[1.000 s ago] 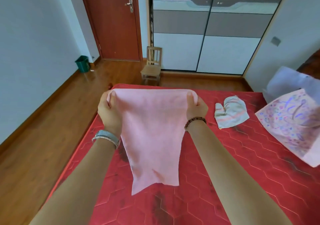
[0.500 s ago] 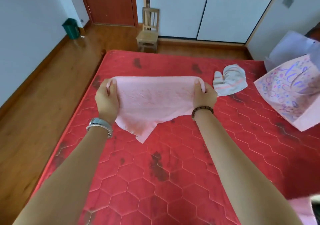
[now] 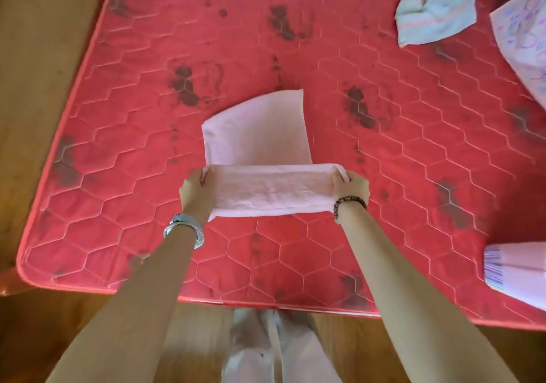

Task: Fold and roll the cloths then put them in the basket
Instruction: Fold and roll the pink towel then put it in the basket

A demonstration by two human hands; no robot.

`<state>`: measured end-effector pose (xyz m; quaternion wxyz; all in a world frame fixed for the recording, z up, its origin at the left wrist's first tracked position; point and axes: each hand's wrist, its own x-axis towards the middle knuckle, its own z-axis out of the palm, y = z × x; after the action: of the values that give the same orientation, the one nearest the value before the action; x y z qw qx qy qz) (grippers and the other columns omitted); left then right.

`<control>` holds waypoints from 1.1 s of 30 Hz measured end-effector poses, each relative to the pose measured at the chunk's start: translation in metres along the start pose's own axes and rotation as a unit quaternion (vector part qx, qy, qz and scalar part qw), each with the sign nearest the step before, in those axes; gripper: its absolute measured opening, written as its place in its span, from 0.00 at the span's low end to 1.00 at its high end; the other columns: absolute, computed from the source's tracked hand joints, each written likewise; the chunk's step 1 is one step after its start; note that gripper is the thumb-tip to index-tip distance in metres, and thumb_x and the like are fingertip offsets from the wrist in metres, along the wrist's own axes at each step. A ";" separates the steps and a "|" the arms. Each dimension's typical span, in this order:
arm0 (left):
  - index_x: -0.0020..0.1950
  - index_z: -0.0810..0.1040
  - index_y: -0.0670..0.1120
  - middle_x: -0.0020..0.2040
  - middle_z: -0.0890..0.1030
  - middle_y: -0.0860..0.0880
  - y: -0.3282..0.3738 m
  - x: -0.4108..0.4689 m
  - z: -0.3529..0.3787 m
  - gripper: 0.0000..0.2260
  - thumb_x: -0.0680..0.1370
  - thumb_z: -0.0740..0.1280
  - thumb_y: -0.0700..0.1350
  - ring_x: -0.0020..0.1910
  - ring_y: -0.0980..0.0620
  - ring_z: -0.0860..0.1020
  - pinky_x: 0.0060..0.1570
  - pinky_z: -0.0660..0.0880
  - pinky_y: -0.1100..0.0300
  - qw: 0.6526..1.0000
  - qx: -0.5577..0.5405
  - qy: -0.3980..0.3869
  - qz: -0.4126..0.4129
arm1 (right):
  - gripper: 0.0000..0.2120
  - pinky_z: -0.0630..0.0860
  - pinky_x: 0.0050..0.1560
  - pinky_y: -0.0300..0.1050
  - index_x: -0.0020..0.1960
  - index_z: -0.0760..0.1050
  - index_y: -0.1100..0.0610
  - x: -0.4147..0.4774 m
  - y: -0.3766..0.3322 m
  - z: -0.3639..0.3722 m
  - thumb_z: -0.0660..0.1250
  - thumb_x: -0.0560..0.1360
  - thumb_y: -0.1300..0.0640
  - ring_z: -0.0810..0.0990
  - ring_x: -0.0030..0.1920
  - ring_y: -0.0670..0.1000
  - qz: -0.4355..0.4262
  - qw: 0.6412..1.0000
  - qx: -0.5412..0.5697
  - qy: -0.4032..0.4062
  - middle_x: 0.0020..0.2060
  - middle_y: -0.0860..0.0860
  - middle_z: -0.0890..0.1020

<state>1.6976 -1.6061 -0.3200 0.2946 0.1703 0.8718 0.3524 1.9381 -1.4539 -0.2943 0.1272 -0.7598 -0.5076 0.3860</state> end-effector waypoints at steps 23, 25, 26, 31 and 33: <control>0.40 0.70 0.37 0.34 0.65 0.48 -0.073 0.101 0.088 0.17 0.82 0.61 0.48 0.32 0.50 0.62 0.31 0.60 0.56 0.998 0.026 0.064 -0.006 | 0.06 0.67 0.33 0.33 0.49 0.80 0.59 0.138 0.040 0.126 0.71 0.75 0.57 0.74 0.37 0.47 -0.064 0.995 0.033 -0.070 0.38 0.49 0.79; 0.36 0.66 0.41 0.32 0.63 0.48 -0.071 0.109 0.090 0.18 0.83 0.60 0.49 0.30 0.51 0.60 0.28 0.58 0.58 0.998 0.024 0.062 0.001 | 0.04 0.65 0.28 0.26 0.49 0.79 0.59 0.142 0.039 0.133 0.69 0.76 0.59 0.73 0.33 0.42 -0.065 0.995 0.045 -0.057 0.34 0.46 0.77; 0.36 0.65 0.44 0.33 0.63 0.48 -0.072 0.114 0.091 0.18 0.83 0.60 0.50 0.30 0.51 0.59 0.28 0.57 0.58 0.998 0.019 0.063 0.007 | 0.02 0.65 0.26 0.25 0.48 0.78 0.57 0.144 0.038 0.134 0.68 0.76 0.59 0.71 0.33 0.40 -0.069 0.995 0.041 -0.053 0.33 0.44 0.76; 0.35 0.66 0.44 0.31 0.66 0.49 -0.076 0.132 0.098 0.18 0.83 0.60 0.51 0.30 0.50 0.62 0.30 0.60 0.57 0.998 0.006 0.062 0.033 | 0.03 0.66 0.31 0.31 0.46 0.76 0.56 0.157 0.040 0.141 0.67 0.77 0.57 0.71 0.32 0.41 -0.083 0.996 0.019 -0.036 0.32 0.44 0.74; 0.44 0.75 0.42 0.34 0.72 0.50 -0.081 0.133 0.100 0.13 0.83 0.61 0.48 0.29 0.53 0.66 0.28 0.63 0.62 0.999 0.010 0.048 0.016 | 0.07 0.68 0.38 0.35 0.51 0.77 0.56 0.157 0.044 0.142 0.66 0.78 0.54 0.74 0.38 0.45 -0.069 0.997 0.026 -0.038 0.38 0.45 0.76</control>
<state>1.6516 -1.5444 -0.4879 0.2448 0.1698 0.8855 0.3565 1.8953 -1.3660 -0.4872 0.1533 -0.7044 -0.5529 0.4178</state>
